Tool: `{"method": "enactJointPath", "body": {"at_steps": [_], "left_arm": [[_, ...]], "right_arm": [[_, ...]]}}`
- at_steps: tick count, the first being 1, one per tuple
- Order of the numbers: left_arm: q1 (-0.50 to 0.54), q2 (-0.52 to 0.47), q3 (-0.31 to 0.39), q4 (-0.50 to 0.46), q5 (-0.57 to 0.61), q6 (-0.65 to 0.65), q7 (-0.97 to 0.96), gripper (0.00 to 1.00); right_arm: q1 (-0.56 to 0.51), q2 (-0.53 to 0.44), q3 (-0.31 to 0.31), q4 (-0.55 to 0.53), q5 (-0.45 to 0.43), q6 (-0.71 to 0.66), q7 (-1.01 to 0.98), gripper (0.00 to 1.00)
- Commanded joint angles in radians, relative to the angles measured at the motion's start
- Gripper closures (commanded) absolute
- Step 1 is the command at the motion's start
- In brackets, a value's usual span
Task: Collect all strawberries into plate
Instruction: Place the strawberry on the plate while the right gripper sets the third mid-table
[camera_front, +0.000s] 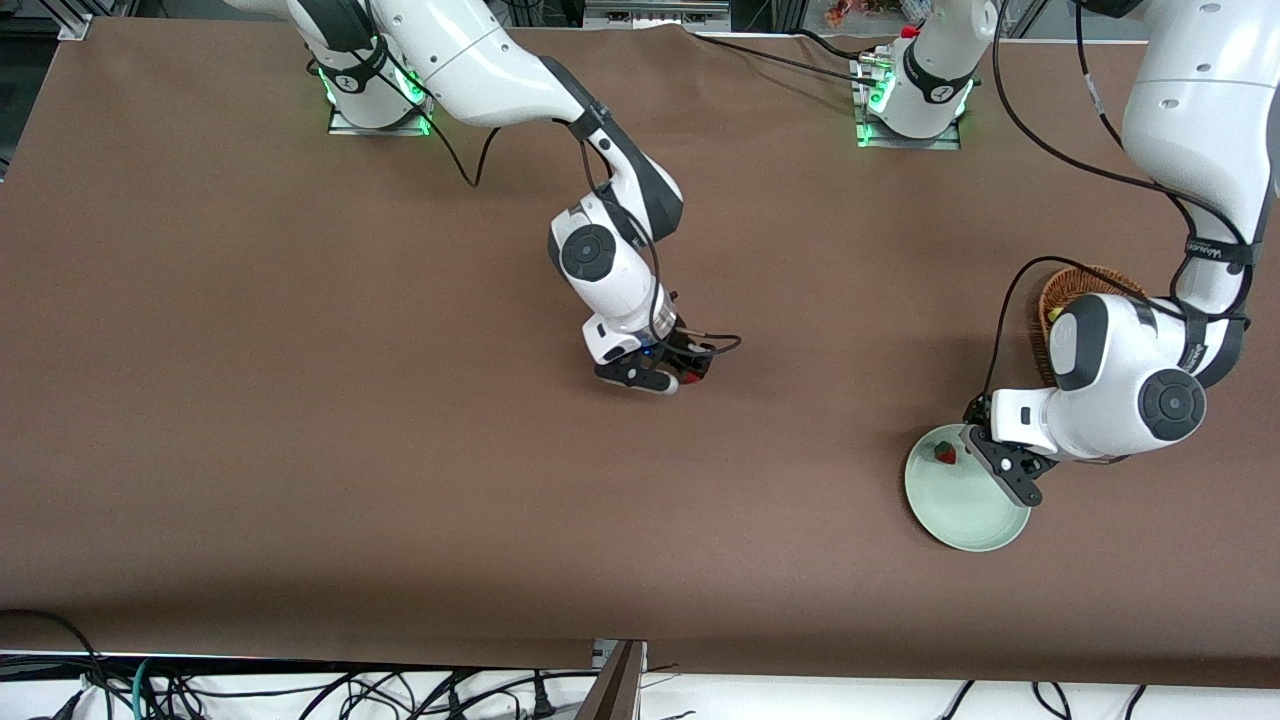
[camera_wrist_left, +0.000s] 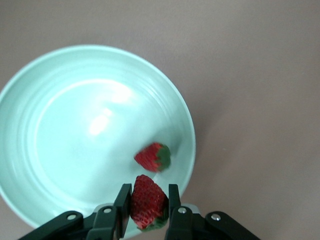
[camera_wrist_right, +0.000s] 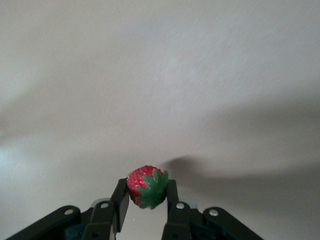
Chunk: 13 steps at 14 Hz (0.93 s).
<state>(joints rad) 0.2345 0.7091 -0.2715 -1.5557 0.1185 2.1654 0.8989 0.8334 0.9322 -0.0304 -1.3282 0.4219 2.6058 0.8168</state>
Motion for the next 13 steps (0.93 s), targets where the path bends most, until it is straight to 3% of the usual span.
{"method": "enactJointPath", "body": {"at_steps": [1, 2, 3, 5, 8, 13], "left_arm": [[-0.006, 0.036, -0.002, 0.052, 0.023, -0.001, 0.060, 0.37], [-0.006, 0.032, -0.002, 0.052, 0.023, -0.004, 0.058, 0.00], [-0.001, 0.026, -0.002, 0.052, 0.024, -0.006, 0.058, 0.00], [0.000, 0.021, -0.003, 0.052, 0.020, -0.013, 0.052, 0.00], [-0.006, -0.003, -0.012, 0.051, 0.012, -0.057, 0.035, 0.00], [-0.090, -0.030, -0.053, 0.045, -0.025, -0.144, -0.341, 0.00]], "right_arm": [[0.016, 0.049, 0.006, 0.056, 0.014, 0.010, -0.001, 0.71], [0.020, 0.060, 0.006, 0.056, 0.014, 0.026, -0.002, 0.68], [0.024, 0.066, 0.006, 0.056, 0.014, 0.043, -0.005, 0.63], [0.026, 0.068, 0.003, 0.056, -0.003, 0.048, -0.013, 0.00], [0.004, 0.028, -0.037, 0.060, -0.081, -0.045, -0.022, 0.00], [-0.141, -0.091, -0.083, 0.124, -0.104, -0.442, -0.252, 0.00]]}}
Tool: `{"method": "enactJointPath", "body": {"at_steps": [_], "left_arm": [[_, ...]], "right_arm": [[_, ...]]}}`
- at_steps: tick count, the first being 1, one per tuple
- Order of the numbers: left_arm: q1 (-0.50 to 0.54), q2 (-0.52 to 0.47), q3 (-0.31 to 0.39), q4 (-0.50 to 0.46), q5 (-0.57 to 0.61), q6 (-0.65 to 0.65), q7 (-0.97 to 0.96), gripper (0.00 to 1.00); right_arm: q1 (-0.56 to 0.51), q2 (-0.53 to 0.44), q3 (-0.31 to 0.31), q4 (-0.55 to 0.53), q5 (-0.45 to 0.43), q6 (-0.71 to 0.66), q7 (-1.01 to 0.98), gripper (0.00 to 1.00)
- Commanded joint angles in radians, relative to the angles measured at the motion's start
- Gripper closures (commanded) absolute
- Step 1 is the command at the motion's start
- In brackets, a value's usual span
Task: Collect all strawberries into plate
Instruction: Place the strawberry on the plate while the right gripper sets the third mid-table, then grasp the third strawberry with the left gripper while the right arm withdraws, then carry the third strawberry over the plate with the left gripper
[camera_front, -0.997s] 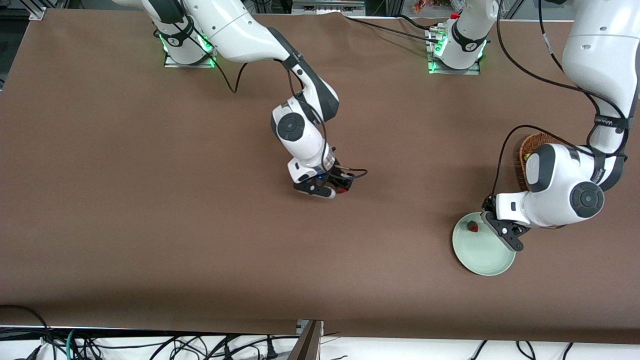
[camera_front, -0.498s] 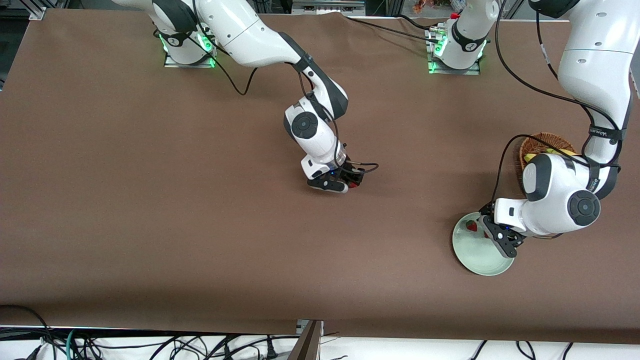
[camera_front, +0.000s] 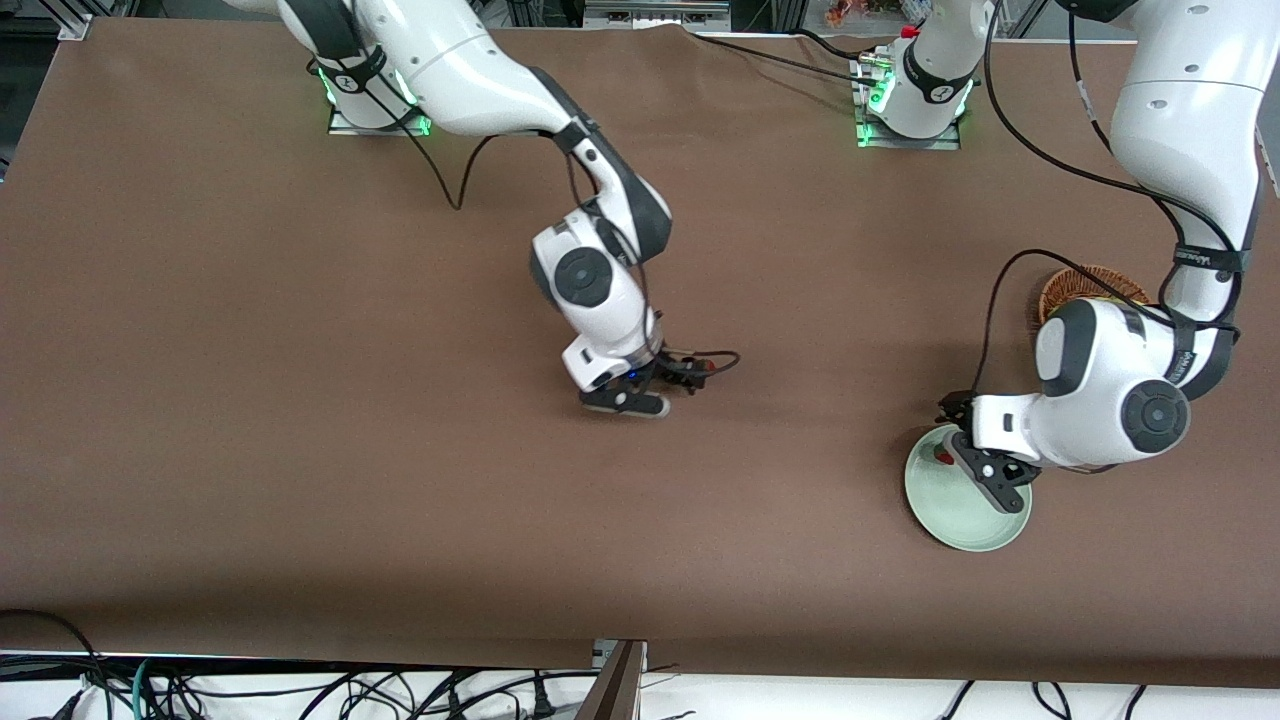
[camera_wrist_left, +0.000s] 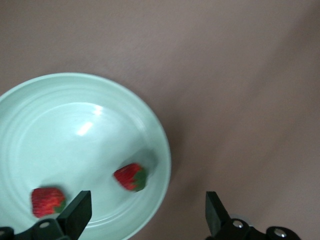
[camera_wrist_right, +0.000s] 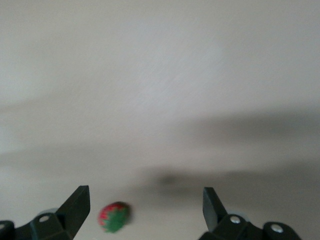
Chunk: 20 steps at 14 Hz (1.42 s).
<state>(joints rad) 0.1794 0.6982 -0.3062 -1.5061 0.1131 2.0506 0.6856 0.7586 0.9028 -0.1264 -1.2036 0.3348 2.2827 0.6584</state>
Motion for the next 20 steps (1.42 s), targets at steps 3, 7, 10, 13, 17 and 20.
{"method": "enactJointPath", "body": {"at_steps": [3, 7, 10, 13, 17, 20], "left_arm": [[-0.079, -0.013, -0.079, -0.016, -0.027, -0.030, -0.415, 0.00], [-0.248, 0.007, -0.076, -0.011, -0.014, -0.015, -0.868, 0.00], [-0.342, 0.026, -0.073, -0.014, -0.012, 0.035, -1.253, 0.00], [-0.405, 0.056, -0.071, -0.034, -0.012, 0.106, -1.554, 0.00], [-0.436, 0.064, -0.068, -0.129, -0.010, 0.270, -1.798, 0.00], [-0.442, 0.066, -0.068, -0.134, -0.010, 0.272, -1.799, 0.00]], "right_arm": [[-0.126, -0.134, -0.045, -0.002, -0.058, -0.297, -0.186, 0.00], [-0.267, -0.263, -0.042, -0.057, -0.152, -0.500, -0.360, 0.00], [-0.408, -0.384, -0.038, -0.091, -0.201, -0.662, -0.521, 0.00], [-0.556, -0.537, 0.028, -0.146, -0.270, -0.782, -0.611, 0.00], [-0.654, -0.703, 0.123, -0.230, -0.370, -0.825, -0.606, 0.00], [-0.706, -0.787, 0.168, -0.290, -0.378, -0.844, -0.603, 0.00]]}}
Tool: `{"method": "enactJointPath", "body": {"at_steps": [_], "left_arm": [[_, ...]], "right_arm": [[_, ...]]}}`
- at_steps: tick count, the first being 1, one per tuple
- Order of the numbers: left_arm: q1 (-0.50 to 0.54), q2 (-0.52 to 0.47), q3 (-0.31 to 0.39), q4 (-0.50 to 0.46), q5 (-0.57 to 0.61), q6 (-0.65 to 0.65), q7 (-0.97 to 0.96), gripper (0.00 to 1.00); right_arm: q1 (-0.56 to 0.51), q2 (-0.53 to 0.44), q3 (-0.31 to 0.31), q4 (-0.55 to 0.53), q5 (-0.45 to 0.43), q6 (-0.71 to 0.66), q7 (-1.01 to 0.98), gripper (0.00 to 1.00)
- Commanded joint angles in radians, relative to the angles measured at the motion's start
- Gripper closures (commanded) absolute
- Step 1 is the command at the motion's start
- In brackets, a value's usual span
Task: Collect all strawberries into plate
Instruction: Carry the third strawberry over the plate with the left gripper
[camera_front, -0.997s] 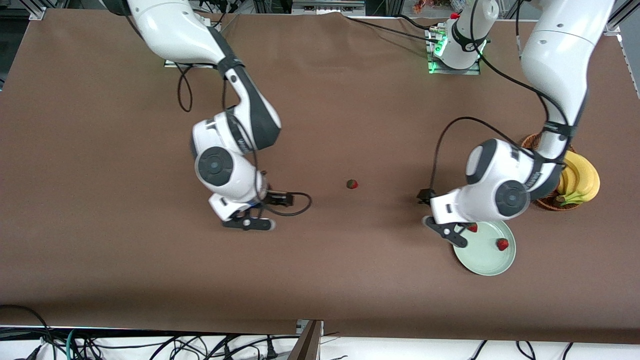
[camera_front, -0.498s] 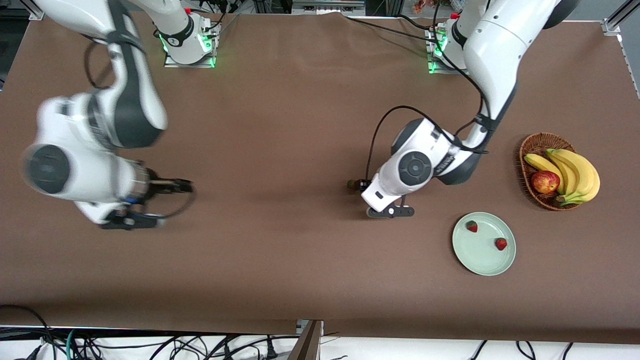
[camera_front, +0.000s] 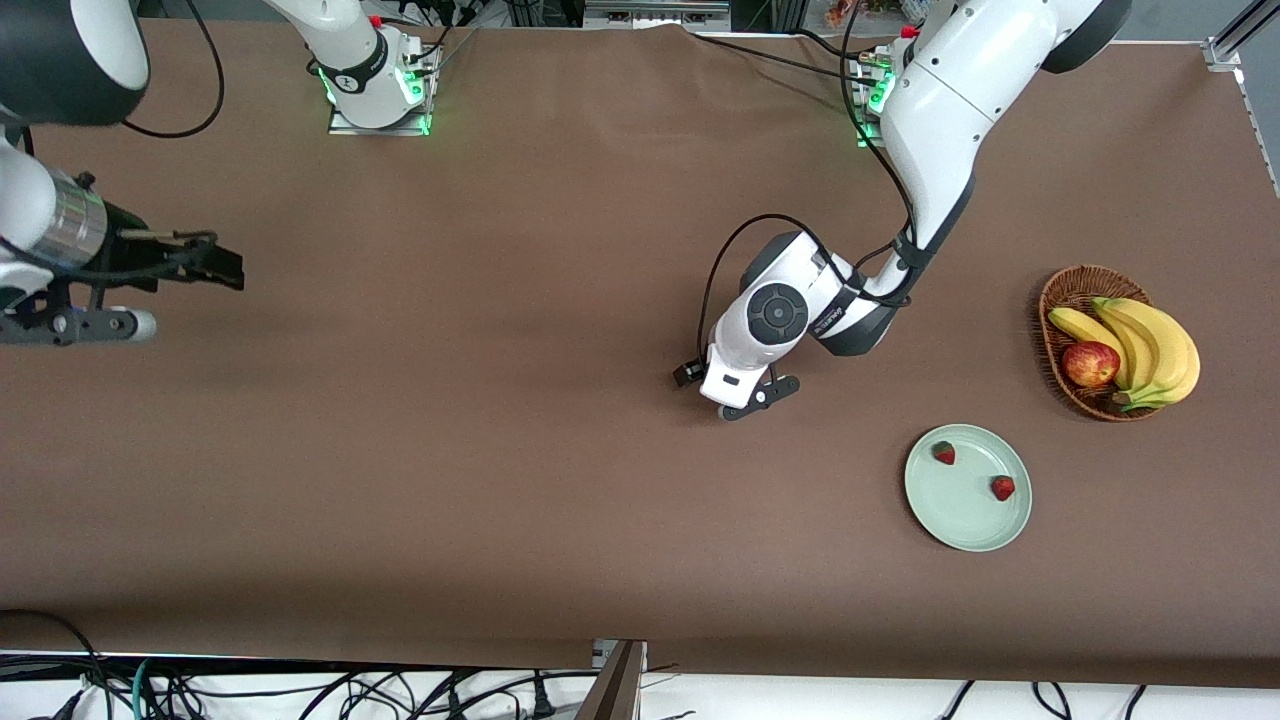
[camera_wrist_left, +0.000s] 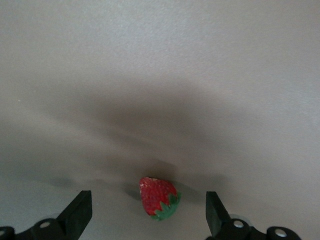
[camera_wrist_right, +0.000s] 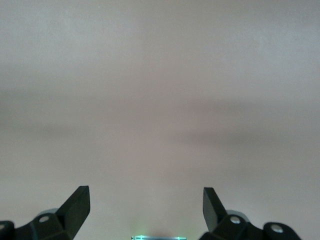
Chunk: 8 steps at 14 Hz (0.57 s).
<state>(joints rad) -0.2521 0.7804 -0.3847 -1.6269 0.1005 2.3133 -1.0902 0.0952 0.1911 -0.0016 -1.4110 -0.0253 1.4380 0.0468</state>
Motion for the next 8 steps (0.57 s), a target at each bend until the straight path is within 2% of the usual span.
{"method": "enactJointPath", "body": {"at_steps": [1, 2, 3, 8], "left_arm": [[-0.010, -0.010, 0.010, -0.013, 0.002, 0.012, -0.023, 0.07], [-0.012, -0.006, 0.010, -0.014, 0.002, 0.020, -0.025, 0.29], [-0.028, -0.003, 0.010, -0.014, 0.005, 0.023, -0.027, 0.44], [-0.036, -0.006, 0.023, -0.024, 0.008, 0.023, -0.020, 0.94]], "right_arm": [[-0.043, -0.099, 0.048, -0.101, -0.018, -0.008, 0.007, 0.00], [-0.043, -0.107, 0.049, -0.106, -0.018, -0.011, 0.005, 0.00], [-0.051, -0.107, 0.051, -0.106, -0.019, -0.021, -0.001, 0.00], [-0.092, -0.177, 0.049, -0.098, -0.019, -0.007, -0.002, 0.00]]}}
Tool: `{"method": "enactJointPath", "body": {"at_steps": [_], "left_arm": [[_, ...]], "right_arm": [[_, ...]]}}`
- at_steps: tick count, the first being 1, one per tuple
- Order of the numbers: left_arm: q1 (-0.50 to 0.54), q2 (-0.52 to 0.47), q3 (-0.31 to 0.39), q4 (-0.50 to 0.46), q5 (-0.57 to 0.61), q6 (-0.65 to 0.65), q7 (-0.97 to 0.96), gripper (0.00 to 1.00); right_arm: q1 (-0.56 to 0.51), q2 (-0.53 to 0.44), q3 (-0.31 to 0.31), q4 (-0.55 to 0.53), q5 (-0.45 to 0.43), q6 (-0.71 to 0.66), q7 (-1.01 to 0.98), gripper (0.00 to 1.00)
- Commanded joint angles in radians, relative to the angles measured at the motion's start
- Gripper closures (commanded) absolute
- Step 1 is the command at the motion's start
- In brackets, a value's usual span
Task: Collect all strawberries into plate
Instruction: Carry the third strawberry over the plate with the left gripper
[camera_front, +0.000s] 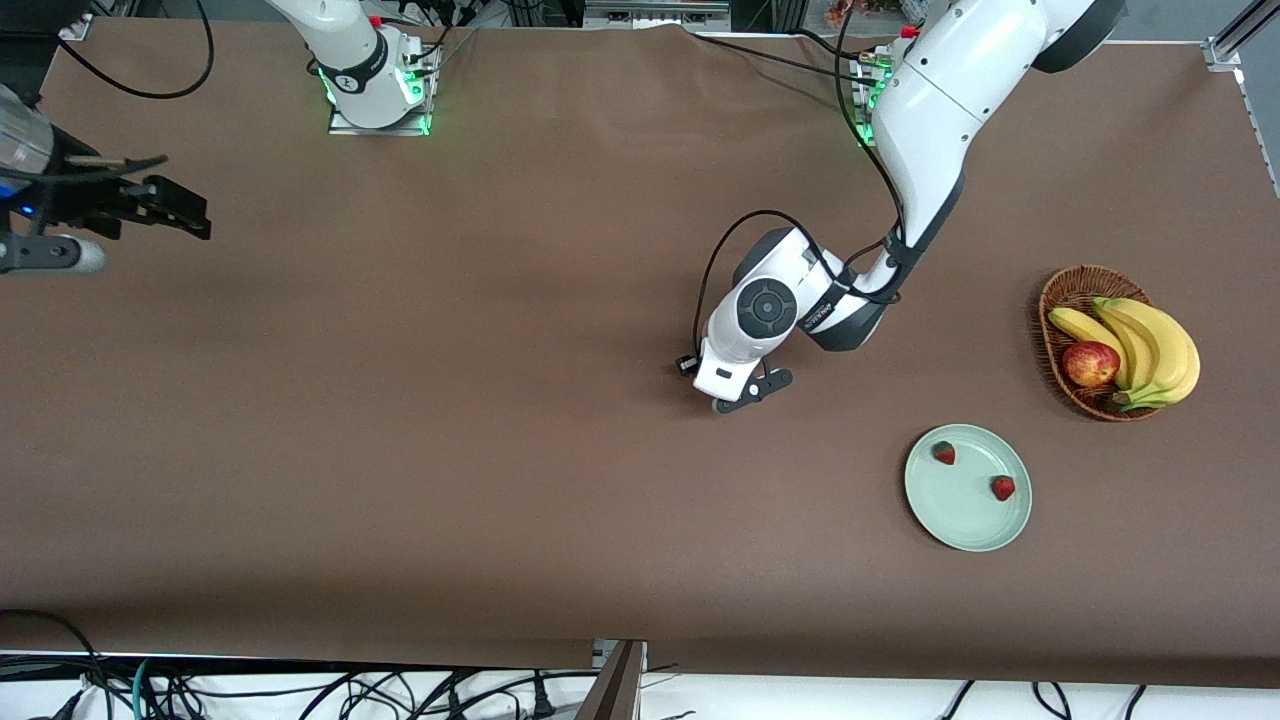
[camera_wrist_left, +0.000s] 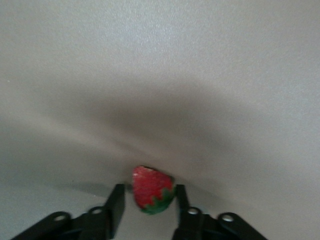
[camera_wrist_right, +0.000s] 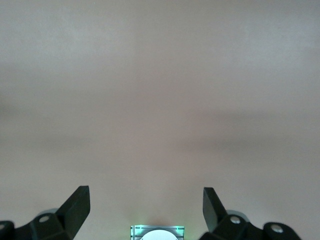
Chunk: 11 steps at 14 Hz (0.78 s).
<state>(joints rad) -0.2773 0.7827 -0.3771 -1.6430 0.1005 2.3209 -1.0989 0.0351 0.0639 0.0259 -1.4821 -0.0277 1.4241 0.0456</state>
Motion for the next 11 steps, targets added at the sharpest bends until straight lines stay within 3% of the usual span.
{"method": "enactJointPath", "body": {"at_steps": [1, 5, 11], "left_arm": [[-0.007, -0.013, 0.015, -0.005, 0.007, 0.012, -0.006, 0.98], [0.024, -0.092, 0.040, 0.011, 0.042, -0.119, 0.098, 1.00], [0.214, -0.204, 0.041, 0.012, 0.050, -0.253, 0.696, 0.98]], "right_arm": [[-0.043, -0.050, 0.022, -0.027, -0.015, 0.009, -0.007, 0.00], [-0.052, -0.052, 0.025, -0.032, 0.000, -0.010, 0.020, 0.00], [-0.049, -0.030, 0.020, -0.010, -0.006, -0.008, -0.033, 0.00]]}}
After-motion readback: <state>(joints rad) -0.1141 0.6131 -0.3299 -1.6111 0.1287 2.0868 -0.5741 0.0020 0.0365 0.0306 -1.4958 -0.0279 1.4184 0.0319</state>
